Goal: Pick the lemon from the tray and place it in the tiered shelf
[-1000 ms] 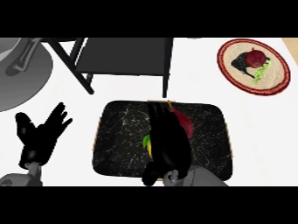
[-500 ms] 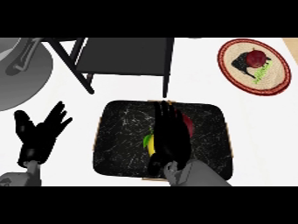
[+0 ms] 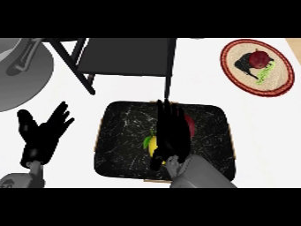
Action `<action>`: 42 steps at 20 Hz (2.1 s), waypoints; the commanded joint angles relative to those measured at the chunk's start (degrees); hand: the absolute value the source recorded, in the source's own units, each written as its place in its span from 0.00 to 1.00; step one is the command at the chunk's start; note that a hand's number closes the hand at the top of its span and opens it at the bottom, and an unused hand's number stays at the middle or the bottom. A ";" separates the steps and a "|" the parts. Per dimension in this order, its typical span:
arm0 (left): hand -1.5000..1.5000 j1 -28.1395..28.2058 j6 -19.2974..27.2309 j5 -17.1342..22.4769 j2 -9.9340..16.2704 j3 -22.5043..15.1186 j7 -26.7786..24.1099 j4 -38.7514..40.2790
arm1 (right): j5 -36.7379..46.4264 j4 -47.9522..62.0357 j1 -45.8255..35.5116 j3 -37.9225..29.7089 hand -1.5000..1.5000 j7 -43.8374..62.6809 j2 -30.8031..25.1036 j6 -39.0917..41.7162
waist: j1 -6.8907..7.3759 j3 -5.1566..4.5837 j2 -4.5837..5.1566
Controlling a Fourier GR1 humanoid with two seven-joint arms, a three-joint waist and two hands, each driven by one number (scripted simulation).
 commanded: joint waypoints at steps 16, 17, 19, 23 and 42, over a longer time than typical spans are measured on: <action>0.50 1.13 -1.26 -3.66 -3.33 -0.14 0.22 0.51 | -12.64 9.74 -5.83 11.17 1.00 -6.59 0.27 -7.69 | 0.79 -0.22 0.36; 0.50 -0.50 -3.47 -1.94 -0.72 2.21 0.11 1.57 | -17.64 10.16 -10.00 13.84 1.00 -2.26 0.26 -10.08 | 1.90 -0.22 0.54; 0.50 -1.08 -2.45 -3.16 -2.30 -0.25 1.37 1.21 | -21.94 10.18 -13.54 12.70 1.00 0.86 0.23 -11.68 | 4.43 -0.22 1.02; 0.50 -1.02 -2.75 -4.26 -4.72 -3.39 0.61 0.57 | -27.17 10.35 -20.61 13.65 1.00 3.35 0.26 -15.98 | 7.18 -0.24 1.12; 0.50 0.30 -3.87 -2.41 -2.00 1.59 -0.20 3.92 | -20.48 11.38 -62.82 3.00 1.00 24.26 0.24 -21.91 | 2.13 -0.47 -0.84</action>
